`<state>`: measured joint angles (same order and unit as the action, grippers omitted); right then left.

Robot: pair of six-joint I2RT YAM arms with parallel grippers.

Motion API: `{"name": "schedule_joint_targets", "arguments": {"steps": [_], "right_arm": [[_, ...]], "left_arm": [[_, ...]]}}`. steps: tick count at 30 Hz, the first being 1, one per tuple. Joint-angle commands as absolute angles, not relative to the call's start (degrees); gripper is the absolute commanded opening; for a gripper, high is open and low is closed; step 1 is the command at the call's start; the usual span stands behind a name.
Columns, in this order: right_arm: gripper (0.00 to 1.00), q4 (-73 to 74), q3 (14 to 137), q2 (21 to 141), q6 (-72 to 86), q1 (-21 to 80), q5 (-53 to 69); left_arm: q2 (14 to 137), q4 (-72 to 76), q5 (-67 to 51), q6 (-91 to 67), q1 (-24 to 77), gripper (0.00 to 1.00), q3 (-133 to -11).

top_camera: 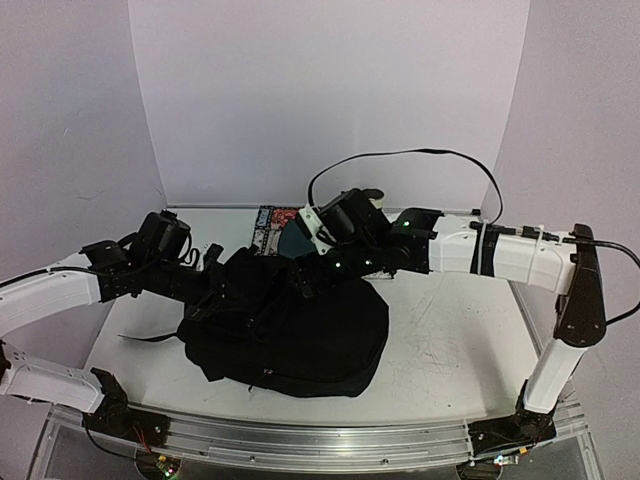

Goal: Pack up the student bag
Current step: Adjust the student bag at the center of the board.

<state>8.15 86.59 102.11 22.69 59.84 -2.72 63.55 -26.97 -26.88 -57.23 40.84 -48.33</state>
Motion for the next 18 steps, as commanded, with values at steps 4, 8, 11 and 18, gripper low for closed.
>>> {"name": "schedule_joint_targets", "arguments": {"steps": [4, 8, 11, 18], "right_arm": [[0.79, 8.45, 87.57, 98.09, 21.67, 61.36, -3.7], [0.8, 7.28, 86.39, 97.95, 21.26, 62.34, -3.09], [0.8, 6.69, 85.78, 98.22, 22.0, 62.96, -2.44], [0.79, 6.64, 89.67, 101.19, 21.26, 66.8, -1.65]], "left_arm": [[64.94, -25.17, -23.67, -54.36, 41.07, 0.0, -57.18], [67.68, -25.16, -22.59, -52.19, 41.05, 0.0, -61.04], [69.82, -25.13, -22.47, -50.56, 41.05, 0.0, -63.43], [66.53, -32.91, -12.39, -48.69, 40.94, 0.19, -61.17]]}}
